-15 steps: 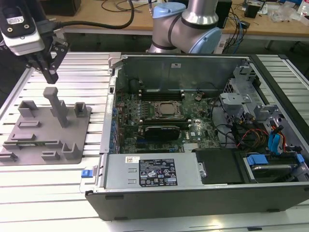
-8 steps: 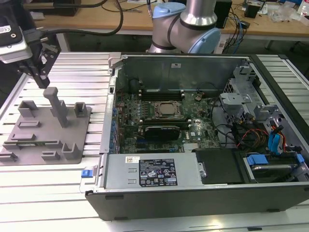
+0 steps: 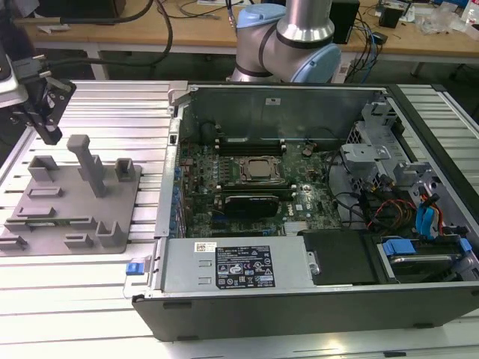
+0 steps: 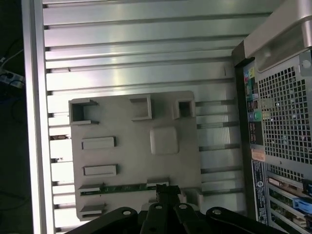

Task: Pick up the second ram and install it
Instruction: 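Reach for the second ram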

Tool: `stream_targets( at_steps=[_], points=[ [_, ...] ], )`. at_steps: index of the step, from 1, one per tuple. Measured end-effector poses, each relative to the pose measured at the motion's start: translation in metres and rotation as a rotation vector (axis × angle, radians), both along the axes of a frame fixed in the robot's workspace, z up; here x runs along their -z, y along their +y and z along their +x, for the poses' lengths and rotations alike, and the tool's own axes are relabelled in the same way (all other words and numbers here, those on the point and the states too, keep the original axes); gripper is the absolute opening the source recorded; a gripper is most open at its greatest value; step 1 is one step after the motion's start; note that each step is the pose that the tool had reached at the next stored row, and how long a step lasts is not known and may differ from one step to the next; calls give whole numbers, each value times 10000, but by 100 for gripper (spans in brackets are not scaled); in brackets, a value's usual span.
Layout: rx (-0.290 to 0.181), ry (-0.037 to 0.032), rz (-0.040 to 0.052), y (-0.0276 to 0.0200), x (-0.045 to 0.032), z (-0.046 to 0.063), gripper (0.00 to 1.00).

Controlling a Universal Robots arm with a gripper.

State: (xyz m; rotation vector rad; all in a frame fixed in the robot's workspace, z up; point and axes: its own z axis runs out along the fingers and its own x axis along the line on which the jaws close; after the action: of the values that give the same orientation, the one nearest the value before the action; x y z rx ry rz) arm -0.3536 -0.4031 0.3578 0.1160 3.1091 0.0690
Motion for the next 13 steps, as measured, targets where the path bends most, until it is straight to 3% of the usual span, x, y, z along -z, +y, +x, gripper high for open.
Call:
stream_targets(
  at_steps=[3,13],
  points=[
    [0,-1,0,-41,61,-88,8],
    [1,-1,0,-93,177,-188,8]
  ],
)
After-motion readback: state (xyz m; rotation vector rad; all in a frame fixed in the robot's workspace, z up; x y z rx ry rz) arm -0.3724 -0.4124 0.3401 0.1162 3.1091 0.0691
